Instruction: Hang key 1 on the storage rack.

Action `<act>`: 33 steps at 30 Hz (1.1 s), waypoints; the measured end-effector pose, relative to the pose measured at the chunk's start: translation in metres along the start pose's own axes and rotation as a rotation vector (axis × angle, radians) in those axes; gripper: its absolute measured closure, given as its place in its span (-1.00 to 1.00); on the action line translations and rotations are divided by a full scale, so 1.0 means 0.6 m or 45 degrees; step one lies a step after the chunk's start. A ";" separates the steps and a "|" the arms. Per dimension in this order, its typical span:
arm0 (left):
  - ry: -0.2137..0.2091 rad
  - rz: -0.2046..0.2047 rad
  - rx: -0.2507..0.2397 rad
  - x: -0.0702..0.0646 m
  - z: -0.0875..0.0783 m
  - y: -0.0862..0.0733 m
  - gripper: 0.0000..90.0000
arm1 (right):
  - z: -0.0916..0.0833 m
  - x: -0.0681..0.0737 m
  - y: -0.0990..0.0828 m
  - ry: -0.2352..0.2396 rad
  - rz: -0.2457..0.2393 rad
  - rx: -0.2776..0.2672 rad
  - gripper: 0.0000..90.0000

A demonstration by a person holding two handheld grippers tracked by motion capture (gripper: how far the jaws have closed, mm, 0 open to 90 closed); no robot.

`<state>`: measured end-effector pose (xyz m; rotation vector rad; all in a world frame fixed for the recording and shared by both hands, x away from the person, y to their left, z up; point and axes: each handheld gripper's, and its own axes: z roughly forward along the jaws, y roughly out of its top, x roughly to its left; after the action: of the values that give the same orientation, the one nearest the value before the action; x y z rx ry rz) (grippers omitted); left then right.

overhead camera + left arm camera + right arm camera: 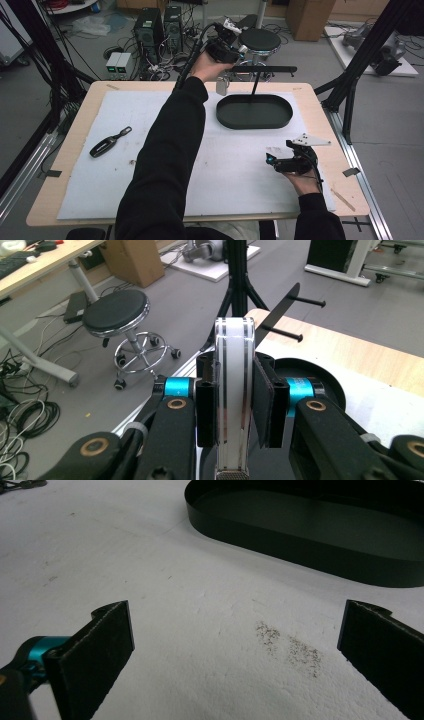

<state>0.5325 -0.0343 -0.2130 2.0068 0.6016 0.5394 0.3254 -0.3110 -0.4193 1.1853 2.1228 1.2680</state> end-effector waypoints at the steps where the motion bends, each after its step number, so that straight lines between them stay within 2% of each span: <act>1: -0.011 -0.009 -0.003 0.000 0.002 0.004 0.65 | 0.000 0.000 0.000 0.002 -0.002 -0.001 -0.98; 5: -0.009 0.006 -0.012 -0.005 0.010 0.014 0.65 | 0.000 0.000 0.000 0.003 -0.002 -0.001 -0.99; 8: 0.003 -0.004 -0.021 -0.008 0.018 0.020 0.65 | 0.000 0.000 0.000 0.006 0.000 -0.003 -0.98; 10: -0.015 -0.025 -0.025 -0.008 0.025 0.020 0.65 | 0.001 -0.001 0.000 0.004 -0.006 -0.005 -0.98; 11: -0.007 -0.025 -0.025 -0.008 0.028 0.019 0.65 | 0.001 -0.001 0.000 0.004 -0.006 -0.005 -0.98; 15: 0.052 -0.042 -0.040 -0.005 0.039 0.018 0.65 | 0.000 -0.001 0.000 -0.001 -0.008 -0.001 -0.99; 17: 0.063 -0.040 -0.041 -0.003 0.040 0.018 0.65 | 0.001 -0.001 0.000 0.000 -0.006 -0.002 -0.98; 20: 0.097 -0.070 -0.061 0.001 0.043 0.018 0.65 | 0.002 0.000 0.000 0.000 -0.011 0.006 -0.99; 24: 0.170 -0.098 -0.088 0.005 0.049 0.016 0.65 | 0.004 0.000 -0.001 -0.002 -0.013 0.020 -0.99; 29: 0.206 -0.090 -0.083 0.007 0.056 0.015 0.65 | 0.005 0.000 -0.001 -0.005 -0.021 0.018 -0.99; 30: 0.228 -0.094 -0.097 0.009 0.059 0.013 0.65 | 0.005 0.000 -0.001 -0.003 -0.022 0.019 -0.98; 33: 0.242 -0.113 -0.110 0.013 0.063 0.012 0.65 | 0.005 0.000 -0.001 -0.004 -0.023 0.021 -0.98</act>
<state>0.5625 -0.0576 -0.2234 1.8509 0.7658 0.6958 0.3275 -0.3096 -0.4214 1.1715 2.1412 1.2418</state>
